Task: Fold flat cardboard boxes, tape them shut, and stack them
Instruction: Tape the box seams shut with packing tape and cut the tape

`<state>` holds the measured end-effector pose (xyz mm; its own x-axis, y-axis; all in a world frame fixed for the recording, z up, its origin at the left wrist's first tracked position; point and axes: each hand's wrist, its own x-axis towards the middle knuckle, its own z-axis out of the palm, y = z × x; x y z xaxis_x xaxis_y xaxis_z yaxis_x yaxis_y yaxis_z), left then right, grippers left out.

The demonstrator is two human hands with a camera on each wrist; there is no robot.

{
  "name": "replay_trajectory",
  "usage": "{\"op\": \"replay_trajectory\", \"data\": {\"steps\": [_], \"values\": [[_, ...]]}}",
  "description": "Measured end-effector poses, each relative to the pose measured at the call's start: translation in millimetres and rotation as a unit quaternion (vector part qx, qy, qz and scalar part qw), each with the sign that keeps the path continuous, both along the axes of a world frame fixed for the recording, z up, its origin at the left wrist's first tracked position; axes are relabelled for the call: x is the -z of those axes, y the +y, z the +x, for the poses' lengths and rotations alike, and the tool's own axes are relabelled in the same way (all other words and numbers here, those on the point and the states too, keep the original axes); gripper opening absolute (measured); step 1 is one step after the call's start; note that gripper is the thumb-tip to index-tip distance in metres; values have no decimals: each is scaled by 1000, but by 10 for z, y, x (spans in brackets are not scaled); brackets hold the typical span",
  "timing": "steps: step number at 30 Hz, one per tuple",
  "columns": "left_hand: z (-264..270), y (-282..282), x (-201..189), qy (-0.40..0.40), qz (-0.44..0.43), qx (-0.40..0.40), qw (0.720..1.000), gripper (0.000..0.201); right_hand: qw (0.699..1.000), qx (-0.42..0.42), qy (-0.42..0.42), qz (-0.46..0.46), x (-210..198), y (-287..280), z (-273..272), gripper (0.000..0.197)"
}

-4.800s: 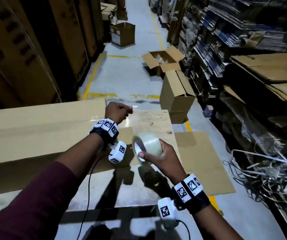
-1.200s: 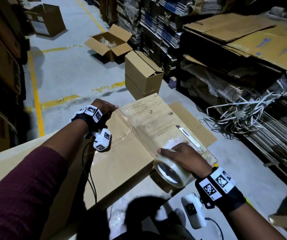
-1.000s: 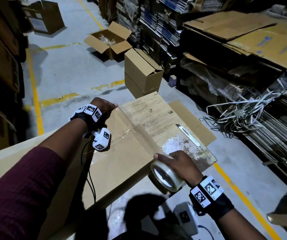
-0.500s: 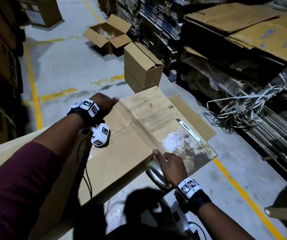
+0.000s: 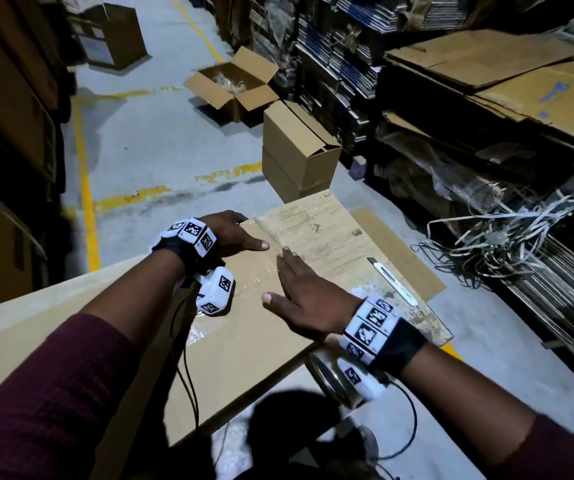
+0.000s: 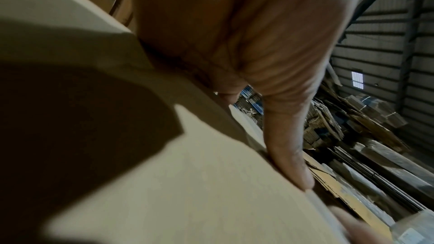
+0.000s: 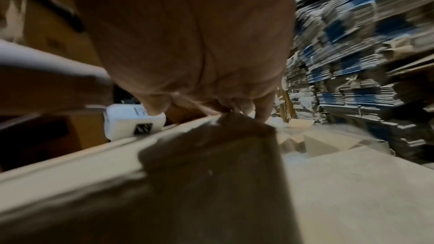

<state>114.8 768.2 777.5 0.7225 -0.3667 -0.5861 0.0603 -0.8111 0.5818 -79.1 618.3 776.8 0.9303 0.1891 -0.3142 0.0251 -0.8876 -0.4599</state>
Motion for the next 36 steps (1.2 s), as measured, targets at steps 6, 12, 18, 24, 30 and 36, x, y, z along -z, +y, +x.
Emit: {"op": "replay_trajectory", "data": {"steps": [6, 12, 18, 24, 30, 36], "values": [[30, 0, 204, 25, -95, -77, 992, 81, 996, 30, 79, 25, 41, 67, 439, 98], [-17, -3, 238, -72, -65, -145, 985, 30, 995, 89, 46, 27, 25, 96, 810, 51], [0, -37, 264, -52, -77, -179, 979, 26, 997, -27, 73, -2, 61, -160, 752, 55], [30, -29, 264, -33, -114, -153, 981, 19, 999, -7, 14, -41, -281, -144, 1152, 28], [-7, -38, 167, -23, -144, -116, 983, 12, 997, -5, 36, -63, -268, 27, 1290, 32], [14, -113, 64, -27, -114, -38, 992, 22, 988, -22, 119, -99, -301, -33, 1273, 42]]}}
